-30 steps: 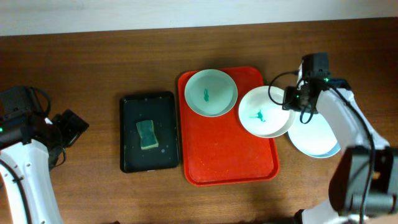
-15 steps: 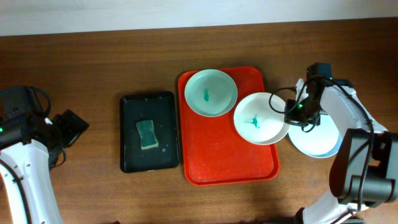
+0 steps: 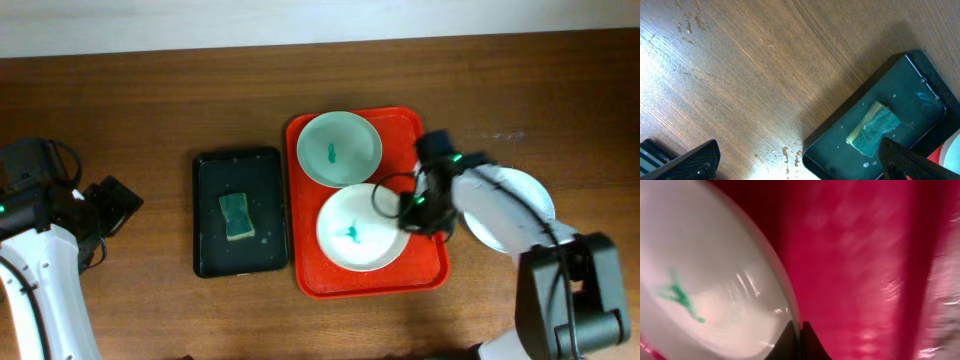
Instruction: Clean dirty plates on tray and stack at the side
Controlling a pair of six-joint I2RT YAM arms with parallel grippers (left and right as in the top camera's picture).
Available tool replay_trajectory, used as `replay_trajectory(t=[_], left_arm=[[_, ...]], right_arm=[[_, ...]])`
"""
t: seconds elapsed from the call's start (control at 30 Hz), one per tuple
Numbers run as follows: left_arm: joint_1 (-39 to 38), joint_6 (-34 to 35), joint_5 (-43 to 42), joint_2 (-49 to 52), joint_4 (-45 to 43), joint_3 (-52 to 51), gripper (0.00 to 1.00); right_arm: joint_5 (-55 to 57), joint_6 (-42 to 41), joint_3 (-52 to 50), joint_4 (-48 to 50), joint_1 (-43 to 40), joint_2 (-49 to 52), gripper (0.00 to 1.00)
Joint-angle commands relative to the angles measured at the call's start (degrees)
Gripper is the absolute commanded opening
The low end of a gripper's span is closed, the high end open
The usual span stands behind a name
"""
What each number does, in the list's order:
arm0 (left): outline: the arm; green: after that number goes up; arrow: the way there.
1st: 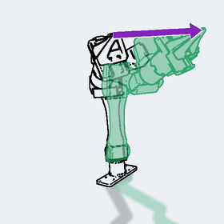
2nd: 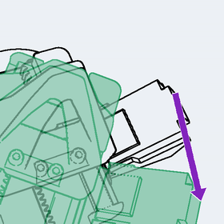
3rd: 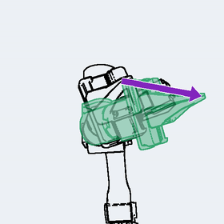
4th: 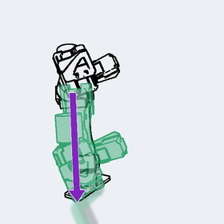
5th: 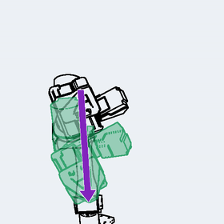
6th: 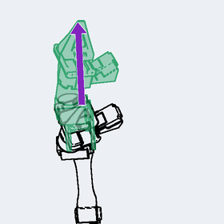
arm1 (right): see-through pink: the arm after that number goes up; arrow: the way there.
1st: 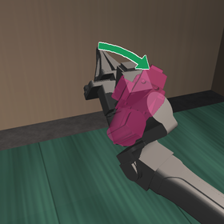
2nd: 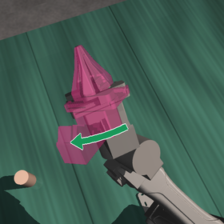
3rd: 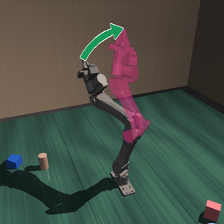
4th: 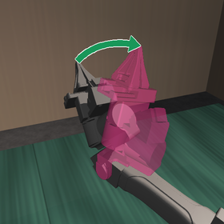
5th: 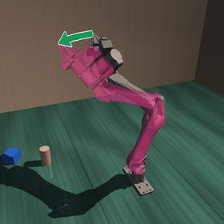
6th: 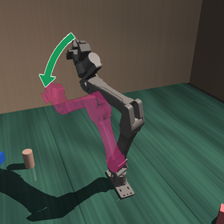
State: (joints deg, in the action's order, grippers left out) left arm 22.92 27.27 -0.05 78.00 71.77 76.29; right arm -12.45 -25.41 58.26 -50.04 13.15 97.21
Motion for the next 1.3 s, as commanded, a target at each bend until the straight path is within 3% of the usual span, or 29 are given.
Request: replay_trajectory(t=[0.0, 0.17, 0.27, 0.37, 0.57, 0.73, 0.8, 0.93, 1.03, 1.07, 1.1, 1.13, 1.17, 1.23, 1.27], left_arm=[[0.28, 0.52, -0.20, -0.13, 0.09, 0.46, 0.99], [0.28, 0.52, -0.20, -0.13, 0.11, 0.46, 0.99], [0.28, 0.52, -0.20, -0.13, 0.11, 0.46, 0.99], [0.28, 0.50, -0.20, -0.13, 0.09, 0.46, 0.99], [0.28, 0.52, -0.46, -0.13, 0.11, 0.46, 0.99], [-0.66, -0.63, -18.32, -0.11, -0.17, -0.02, 1.00], [-3.80, -5.16, -17.07, -0.02, -0.52, -0.96, 0.80], [-15.69, -8.07, -2.05, 0.87, -2.29, -4.87, 0.71], [-23.93, -8.09, 1.27, 2.01, -8.74, -8.50, 0.63], [-26.18, -8.09, 1.64, 2.54, -10.82, -9.42, 0.63], [-27.61, -8.09, 1.60, 2.93, -12.09, -9.81, 0.73], [-28.79, -8.07, 1.57, 3.37, -12.79, -9.88, 0.91], [-29.73, -8.09, 1.68, 3.67, -13.60, -9.88, 0.90], [-30.67, -7.58, 4.42, 4.50, -14.78, -9.88, 0.70], [-30.64, -6.91, 4.87, 4.94, -14.99, -9.90, 0.66]], right_arm=[[7.21, -15.96, -3.30, 3.19, 2.56, -0.44, 0.04], [10.47, -11.93, 0.35, -0.72, 2.05, -5.81, 0.31], [11.63, -2.93, 3.67, -4.44, 2.23, -13.29, 0.36], [10.27, 5.79, 4.68, -6.40, 2.21, -20.98, 0.37], [4.96, 7.17, 4.68, -7.19, 2.21, -30.51, 0.38], [1.22, 7.15, 4.66, -7.45, 2.21, -31.12, 0.39], [1.22, 7.15, 4.66, -7.85, 2.21, -31.06, 0.39], [1.22, 7.15, 4.66, -8.52, 2.21, -31.06, 0.39], [1.22, 7.13, 4.66, -8.55, 2.21, -31.06, 0.39], [1.20, 7.02, 4.66, -8.74, 2.21, -31.06, 0.39], [1.20, 6.95, 4.66, -9.09, 2.21, -31.06, 0.39], [1.22, 6.95, 4.66, -9.40, 2.21, -31.06, 0.39], [1.25, 6.95, 4.66, -9.66, 2.21, -31.06, 0.39], [1.25, 6.97, 4.66, -10.10, 2.21, -31.06, 0.39], [1.25, 6.97, 4.66, -10.27, 2.21, -31.06, 0.39]])
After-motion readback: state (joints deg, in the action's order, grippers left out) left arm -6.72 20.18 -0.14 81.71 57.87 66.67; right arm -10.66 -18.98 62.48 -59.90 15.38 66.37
